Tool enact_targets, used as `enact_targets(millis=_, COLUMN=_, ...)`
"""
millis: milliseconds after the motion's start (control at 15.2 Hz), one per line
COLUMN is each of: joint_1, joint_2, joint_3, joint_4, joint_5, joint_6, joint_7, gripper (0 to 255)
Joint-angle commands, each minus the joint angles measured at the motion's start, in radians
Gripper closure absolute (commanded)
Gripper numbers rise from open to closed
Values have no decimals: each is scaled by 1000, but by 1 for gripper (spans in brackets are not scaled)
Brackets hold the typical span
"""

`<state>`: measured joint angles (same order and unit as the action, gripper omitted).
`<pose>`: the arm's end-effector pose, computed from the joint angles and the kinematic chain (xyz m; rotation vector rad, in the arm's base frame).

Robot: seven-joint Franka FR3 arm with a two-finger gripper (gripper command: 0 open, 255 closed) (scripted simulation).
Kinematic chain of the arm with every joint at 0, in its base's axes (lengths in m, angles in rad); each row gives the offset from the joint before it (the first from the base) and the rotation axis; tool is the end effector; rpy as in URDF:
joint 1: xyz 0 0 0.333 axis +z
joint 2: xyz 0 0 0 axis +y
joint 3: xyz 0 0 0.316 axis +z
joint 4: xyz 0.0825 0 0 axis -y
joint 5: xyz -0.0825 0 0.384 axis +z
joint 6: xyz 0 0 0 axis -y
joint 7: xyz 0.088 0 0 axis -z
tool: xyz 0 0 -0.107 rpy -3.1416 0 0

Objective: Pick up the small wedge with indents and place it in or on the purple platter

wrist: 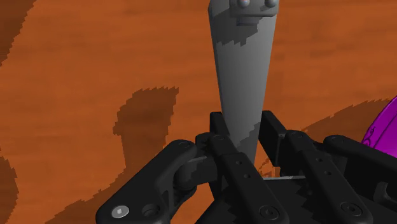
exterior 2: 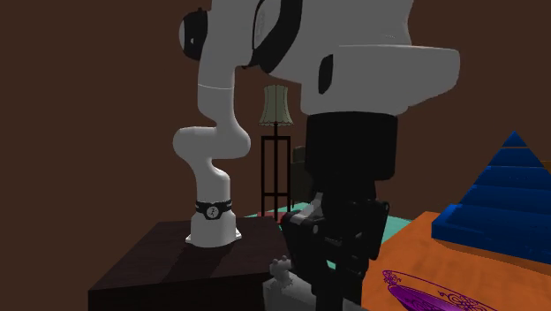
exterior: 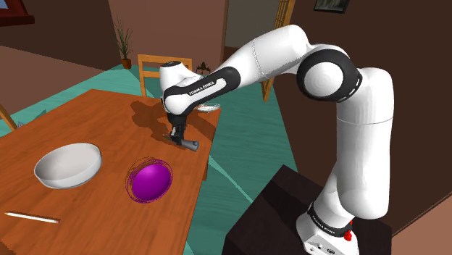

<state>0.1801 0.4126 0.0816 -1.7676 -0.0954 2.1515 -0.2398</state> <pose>0.6294 0.1601 0.3286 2.9791 0.8382 -0.0406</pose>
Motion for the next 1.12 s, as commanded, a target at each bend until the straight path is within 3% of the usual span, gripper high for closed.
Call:
enact_targets(millis=0, joint_1=0, joint_2=-15, joint_3=1, joint_4=6, joint_5=2, joint_6=-21, joint_7=-2, gripper=255)
enact_targets(millis=396, joint_1=-1, joint_2=-44, joint_3=3, joint_4=34, joint_5=7, joint_6=-78, joint_7=-7, gripper=255)
enact_targets(millis=1056, joint_1=147, joint_2=-19, joint_3=66, joint_4=83, joint_5=-13, joint_6=-115, joint_7=207, gripper=255)
